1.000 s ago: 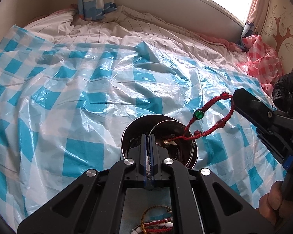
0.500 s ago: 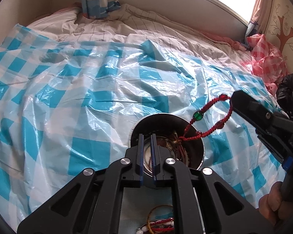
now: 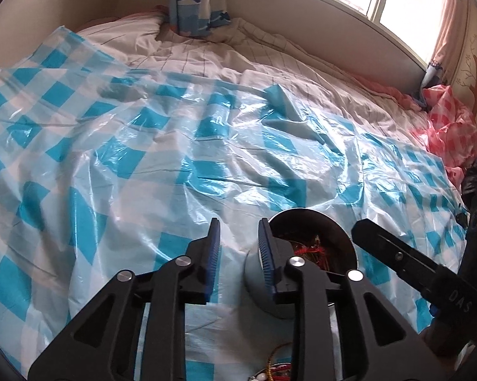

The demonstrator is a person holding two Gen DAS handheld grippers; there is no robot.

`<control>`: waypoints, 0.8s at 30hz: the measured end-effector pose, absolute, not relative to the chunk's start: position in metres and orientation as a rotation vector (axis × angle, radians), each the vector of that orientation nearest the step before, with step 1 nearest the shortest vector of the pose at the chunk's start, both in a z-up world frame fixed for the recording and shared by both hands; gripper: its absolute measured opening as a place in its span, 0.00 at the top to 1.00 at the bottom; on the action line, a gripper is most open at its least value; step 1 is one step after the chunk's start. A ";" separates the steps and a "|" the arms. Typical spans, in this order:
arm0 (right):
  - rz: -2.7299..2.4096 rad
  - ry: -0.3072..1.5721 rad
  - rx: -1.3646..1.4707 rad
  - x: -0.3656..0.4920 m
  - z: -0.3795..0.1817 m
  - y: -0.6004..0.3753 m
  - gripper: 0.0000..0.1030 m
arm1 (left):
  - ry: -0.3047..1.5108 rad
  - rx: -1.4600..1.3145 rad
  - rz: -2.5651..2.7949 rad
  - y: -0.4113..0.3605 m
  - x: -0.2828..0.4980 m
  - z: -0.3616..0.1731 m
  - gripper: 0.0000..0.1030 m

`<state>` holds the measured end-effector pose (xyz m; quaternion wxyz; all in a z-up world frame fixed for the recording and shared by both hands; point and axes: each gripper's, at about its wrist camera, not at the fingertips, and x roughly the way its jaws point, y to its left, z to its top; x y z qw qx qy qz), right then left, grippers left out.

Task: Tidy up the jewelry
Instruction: 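Open both grippers over the tin to drop the bangle and bracelet, then move both open grippers back toward the jewelry dish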

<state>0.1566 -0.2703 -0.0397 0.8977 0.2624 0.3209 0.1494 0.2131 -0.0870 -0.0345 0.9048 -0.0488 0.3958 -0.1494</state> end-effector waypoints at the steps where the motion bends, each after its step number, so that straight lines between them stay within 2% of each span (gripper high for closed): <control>1: 0.298 0.665 0.537 0.156 -0.040 -0.271 0.70 | 0.819 -0.102 -0.307 -0.086 0.213 -0.035 0.76; 7: 0.272 0.657 0.525 0.153 -0.039 -0.275 0.69 | 0.819 -0.084 -0.310 -0.089 0.212 -0.037 0.71; 11: 0.259 0.658 0.516 0.153 -0.039 -0.276 0.63 | 0.819 -0.082 -0.308 -0.090 0.212 -0.037 0.69; 24: 0.245 0.667 0.508 0.154 -0.041 -0.276 0.55 | 0.811 -0.045 -0.307 -0.095 0.210 -0.038 0.61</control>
